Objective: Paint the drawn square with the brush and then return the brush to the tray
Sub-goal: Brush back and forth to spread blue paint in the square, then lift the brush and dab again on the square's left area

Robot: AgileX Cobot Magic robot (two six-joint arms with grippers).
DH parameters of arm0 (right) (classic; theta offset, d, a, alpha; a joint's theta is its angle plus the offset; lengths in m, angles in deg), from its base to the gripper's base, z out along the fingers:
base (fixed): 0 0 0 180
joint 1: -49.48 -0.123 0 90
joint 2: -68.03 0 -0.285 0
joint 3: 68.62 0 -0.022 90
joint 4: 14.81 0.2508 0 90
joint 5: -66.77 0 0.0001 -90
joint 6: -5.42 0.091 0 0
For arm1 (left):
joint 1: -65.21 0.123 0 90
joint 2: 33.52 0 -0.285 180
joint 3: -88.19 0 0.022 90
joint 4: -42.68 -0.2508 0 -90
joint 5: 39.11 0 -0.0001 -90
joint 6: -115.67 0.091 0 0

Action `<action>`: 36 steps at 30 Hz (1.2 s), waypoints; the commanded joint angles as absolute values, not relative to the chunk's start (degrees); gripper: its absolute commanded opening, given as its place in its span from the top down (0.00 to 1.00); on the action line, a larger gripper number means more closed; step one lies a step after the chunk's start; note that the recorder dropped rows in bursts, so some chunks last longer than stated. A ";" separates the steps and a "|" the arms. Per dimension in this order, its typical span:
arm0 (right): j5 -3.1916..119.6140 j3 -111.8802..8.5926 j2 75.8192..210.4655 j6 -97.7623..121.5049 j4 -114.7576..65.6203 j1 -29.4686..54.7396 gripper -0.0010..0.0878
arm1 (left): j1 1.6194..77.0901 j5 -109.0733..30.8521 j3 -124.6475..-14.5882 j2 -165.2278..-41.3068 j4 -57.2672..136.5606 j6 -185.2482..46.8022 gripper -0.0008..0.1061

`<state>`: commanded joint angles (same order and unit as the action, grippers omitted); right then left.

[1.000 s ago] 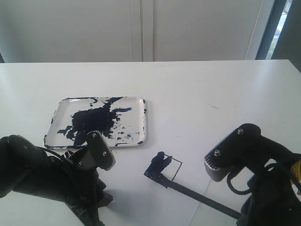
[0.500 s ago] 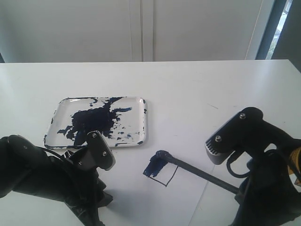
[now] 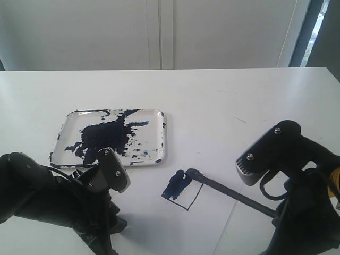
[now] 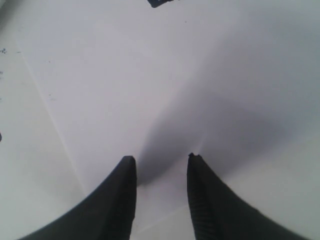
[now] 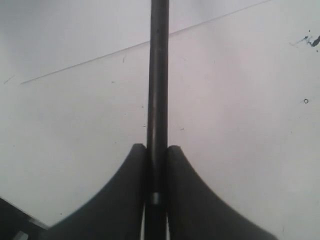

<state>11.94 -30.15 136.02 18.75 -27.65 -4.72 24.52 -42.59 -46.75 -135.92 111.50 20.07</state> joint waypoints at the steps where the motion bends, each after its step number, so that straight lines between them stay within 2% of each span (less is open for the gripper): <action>1: 11.94 -30.15 136.02 18.75 -27.65 -4.72 0.99 | 24.52 -42.59 -46.75 -135.92 111.50 20.07 0.61; 17: 13.99 -30.15 139.72 18.75 -25.67 -4.72 0.99 | 24.52 -42.58 -46.75 -135.92 111.39 20.07 0.61; 26: 15.62 -30.59 136.90 18.75 -26.20 -4.72 0.99 | 24.52 -42.58 -46.75 -135.92 111.39 20.07 0.61; 36: 6.80 -32.19 129.97 18.31 -22.97 -4.72 0.99 | 24.52 -43.43 -46.75 -135.92 111.39 20.07 0.61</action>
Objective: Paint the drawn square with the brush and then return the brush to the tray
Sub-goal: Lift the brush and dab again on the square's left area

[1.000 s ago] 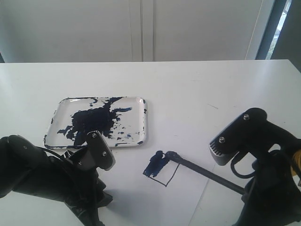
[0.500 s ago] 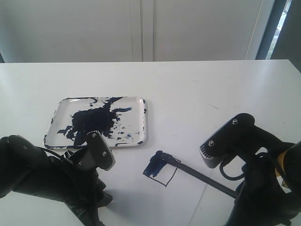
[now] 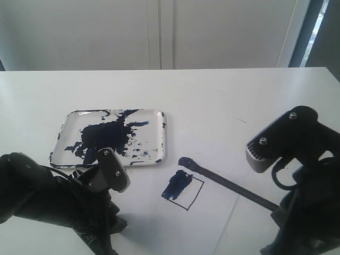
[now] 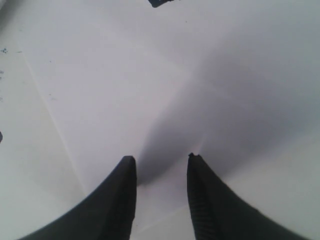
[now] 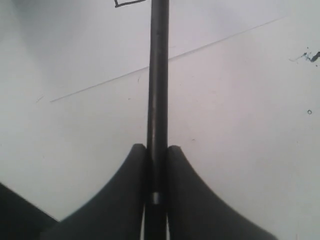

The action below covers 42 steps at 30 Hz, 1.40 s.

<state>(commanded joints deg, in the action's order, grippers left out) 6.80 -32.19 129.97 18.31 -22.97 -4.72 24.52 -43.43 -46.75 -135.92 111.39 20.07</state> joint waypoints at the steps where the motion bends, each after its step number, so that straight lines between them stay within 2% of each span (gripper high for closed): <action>1: 6.00 -32.19 129.97 17.87 -22.26 -4.72 0.99 | 24.52 -43.43 -46.75 -135.92 111.39 20.07 0.61; 10: 8.08 -31.96 130.84 13.07 -14.81 -4.72 0.99 | 24.52 -43.43 -46.75 -135.92 111.39 20.07 0.61; 22: 10.03 -31.96 135.16 12.28 -14.81 -4.72 0.99 | 24.52 -43.43 -46.75 -135.92 111.39 20.07 0.61; 42: 4.83 -31.96 133.07 13.14 -14.81 -4.72 0.99 | 24.52 -43.66 -46.75 -135.92 111.39 19.94 0.61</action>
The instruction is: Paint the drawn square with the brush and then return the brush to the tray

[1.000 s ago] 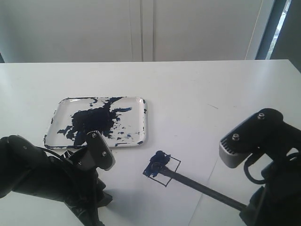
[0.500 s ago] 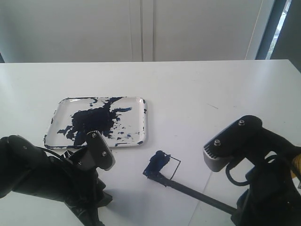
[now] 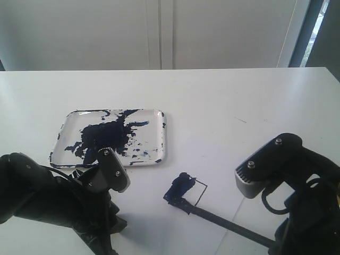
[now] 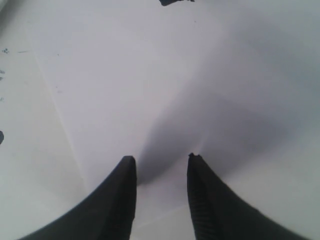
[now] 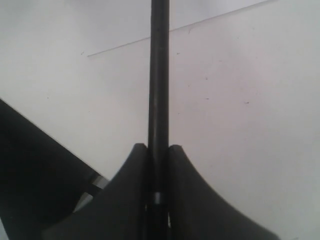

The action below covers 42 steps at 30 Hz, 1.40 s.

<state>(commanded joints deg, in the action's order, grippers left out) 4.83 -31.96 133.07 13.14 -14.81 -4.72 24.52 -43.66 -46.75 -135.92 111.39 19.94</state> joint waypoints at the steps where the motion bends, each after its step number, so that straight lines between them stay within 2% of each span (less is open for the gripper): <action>1: 4.41 -31.96 132.81 13.14 -14.81 -4.72 0.99 | 24.52 -43.66 -46.75 -135.92 111.39 19.94 0.61; 26: 4.04 -31.96 131.91 13.36 -16.47 -4.72 0.99 | 24.40 -38.41 -47.35 -129.23 111.39 20.36 0.61; 34: 4.06 -31.96 131.91 13.36 -16.47 -4.72 0.99 | 17.58 -46.59 -48.24 -130.23 110.92 21.99 0.61; 42: 3.94 -31.96 131.91 13.47 -16.47 -4.72 0.99 | 17.12 -46.50 -49.18 -133.34 110.92 22.65 0.61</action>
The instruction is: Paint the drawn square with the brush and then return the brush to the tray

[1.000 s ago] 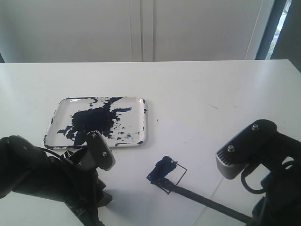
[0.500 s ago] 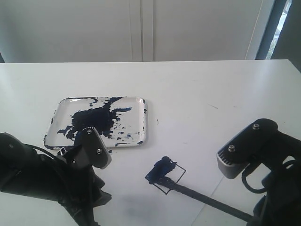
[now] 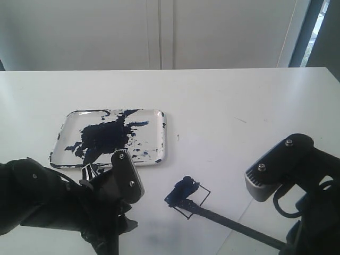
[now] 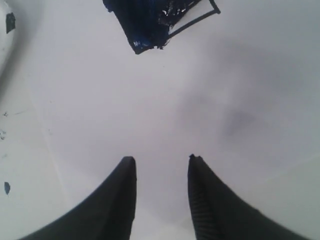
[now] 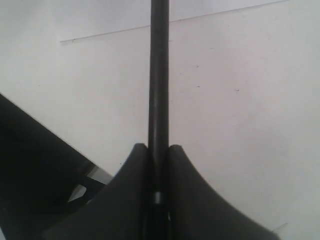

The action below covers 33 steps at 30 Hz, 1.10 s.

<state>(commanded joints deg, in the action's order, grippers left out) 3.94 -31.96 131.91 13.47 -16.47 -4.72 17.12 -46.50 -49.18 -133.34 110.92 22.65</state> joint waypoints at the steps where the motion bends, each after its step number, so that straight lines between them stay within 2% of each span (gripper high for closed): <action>1: 3.94 -31.96 131.91 13.47 -16.47 -4.72 0.99 | 17.12 -46.56 -49.28 -133.88 110.92 22.75 0.61; 22: 0.72 -31.96 131.91 13.57 -16.47 -4.72 0.99 | 17.12 -48.08 -49.28 -135.58 110.92 22.88 0.61; 33: 3.89 -31.96 129.59 13.91 -16.47 -4.72 0.99 | 17.12 -48.05 -49.28 -135.58 110.92 22.78 0.61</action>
<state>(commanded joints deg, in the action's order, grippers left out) 3.89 -31.96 129.59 13.91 -16.47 -4.72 17.12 -48.05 -49.28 -135.58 110.92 22.78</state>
